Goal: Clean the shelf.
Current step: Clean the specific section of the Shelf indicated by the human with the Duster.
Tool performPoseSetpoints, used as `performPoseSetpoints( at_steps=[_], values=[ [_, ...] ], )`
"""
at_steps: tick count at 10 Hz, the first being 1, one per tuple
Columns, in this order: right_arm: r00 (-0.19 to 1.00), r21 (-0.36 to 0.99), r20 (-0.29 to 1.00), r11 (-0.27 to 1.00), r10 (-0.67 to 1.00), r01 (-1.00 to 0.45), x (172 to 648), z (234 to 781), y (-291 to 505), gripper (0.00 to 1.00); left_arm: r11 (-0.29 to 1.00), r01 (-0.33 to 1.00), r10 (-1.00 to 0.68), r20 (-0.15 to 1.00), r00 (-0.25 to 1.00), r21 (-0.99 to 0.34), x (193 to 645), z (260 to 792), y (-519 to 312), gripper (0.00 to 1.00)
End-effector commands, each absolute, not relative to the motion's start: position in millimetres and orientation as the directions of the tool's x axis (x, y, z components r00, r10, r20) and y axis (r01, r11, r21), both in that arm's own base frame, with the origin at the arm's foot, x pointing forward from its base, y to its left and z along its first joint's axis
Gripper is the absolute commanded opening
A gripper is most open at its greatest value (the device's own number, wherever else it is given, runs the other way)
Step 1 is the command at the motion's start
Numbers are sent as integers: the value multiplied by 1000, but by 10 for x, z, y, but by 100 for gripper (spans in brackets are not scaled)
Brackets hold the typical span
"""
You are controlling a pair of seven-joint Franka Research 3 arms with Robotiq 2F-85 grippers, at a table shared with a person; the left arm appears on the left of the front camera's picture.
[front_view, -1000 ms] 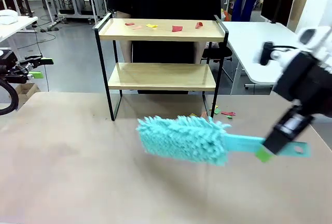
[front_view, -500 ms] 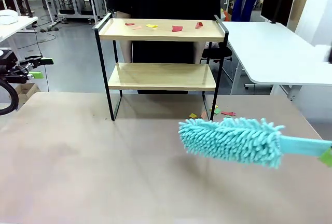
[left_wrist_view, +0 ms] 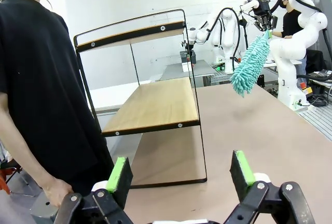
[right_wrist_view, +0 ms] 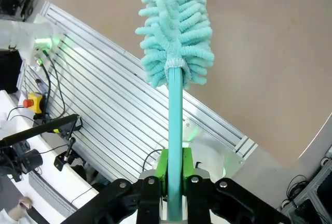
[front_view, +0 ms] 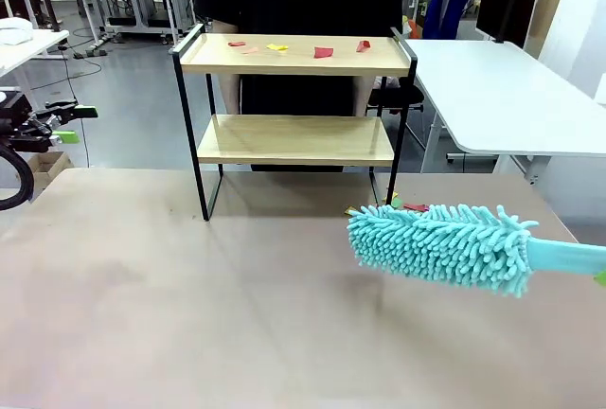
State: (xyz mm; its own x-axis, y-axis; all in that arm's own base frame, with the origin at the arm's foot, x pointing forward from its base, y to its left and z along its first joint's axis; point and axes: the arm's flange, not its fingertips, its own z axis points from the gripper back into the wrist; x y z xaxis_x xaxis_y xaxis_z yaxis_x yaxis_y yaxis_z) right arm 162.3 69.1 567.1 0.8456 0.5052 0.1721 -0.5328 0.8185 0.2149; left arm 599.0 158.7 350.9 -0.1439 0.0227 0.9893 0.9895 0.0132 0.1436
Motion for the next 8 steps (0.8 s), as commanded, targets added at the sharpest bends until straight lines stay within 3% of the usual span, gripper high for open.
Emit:
performPoseSetpoints(
  at_steps=[1,8],
  values=[
    [833,220,180,804,524,-553,1604,5687,700,13,7,988,18,988,-155,155,5978,3528,1586,100],
    [833,220,180,804,524,-553,1604,5687,700,13,7,988,18,988,-155,155,5978,3528,1586,100]
  ],
)
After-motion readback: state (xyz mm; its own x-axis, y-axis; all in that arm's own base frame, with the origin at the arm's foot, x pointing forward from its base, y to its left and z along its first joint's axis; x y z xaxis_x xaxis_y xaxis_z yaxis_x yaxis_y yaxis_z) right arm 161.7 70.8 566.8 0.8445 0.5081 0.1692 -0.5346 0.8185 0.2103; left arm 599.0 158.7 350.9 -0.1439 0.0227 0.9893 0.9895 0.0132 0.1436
